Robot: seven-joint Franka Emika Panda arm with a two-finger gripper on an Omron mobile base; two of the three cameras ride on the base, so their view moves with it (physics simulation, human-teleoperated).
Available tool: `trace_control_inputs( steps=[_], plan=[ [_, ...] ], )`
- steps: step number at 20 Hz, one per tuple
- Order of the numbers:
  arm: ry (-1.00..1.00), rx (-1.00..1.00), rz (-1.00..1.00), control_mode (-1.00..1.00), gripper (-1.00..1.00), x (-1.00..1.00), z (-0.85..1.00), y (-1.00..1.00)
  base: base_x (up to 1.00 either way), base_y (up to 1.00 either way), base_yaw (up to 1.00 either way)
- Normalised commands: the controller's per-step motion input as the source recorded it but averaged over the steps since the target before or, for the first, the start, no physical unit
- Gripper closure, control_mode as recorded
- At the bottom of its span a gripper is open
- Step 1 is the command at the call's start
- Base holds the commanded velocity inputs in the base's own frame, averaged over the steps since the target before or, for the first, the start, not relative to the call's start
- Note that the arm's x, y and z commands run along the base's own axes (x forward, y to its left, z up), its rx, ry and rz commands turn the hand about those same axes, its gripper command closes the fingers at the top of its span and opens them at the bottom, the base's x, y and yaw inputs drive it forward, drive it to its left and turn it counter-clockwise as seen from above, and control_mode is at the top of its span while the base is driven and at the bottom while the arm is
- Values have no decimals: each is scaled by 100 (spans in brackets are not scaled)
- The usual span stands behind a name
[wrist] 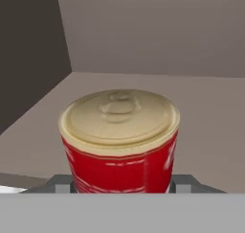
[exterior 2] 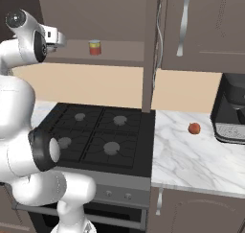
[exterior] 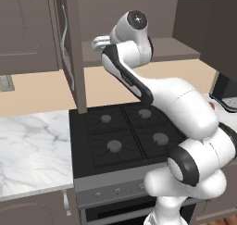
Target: Restock the canned food cabinet by taking the new fresh canned food from the counter and placing it in the cabinet. Then, take the old canned food from the cabinet and place it on the counter.
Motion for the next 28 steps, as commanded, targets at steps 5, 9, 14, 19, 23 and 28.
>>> trace_control_inputs(
  steps=[5,9,14,19,23,28],
  plan=[
    [-10,7,-2,-100,100,-100,7,-70,0,0,0],
    [0,6,-3,-100,100,-100,0,-79,0,0,0],
    [0,2,-5,-100,100,-100,0,-78,0,0,0],
    [3,0,-8,-100,100,-100,-18,-81,0,0,0],
    [11,-5,-10,-100,100,-100,-56,-73,0,0,0],
    [19,-13,-13,-100,100,-100,-77,-59,0,0,0]
  ],
)
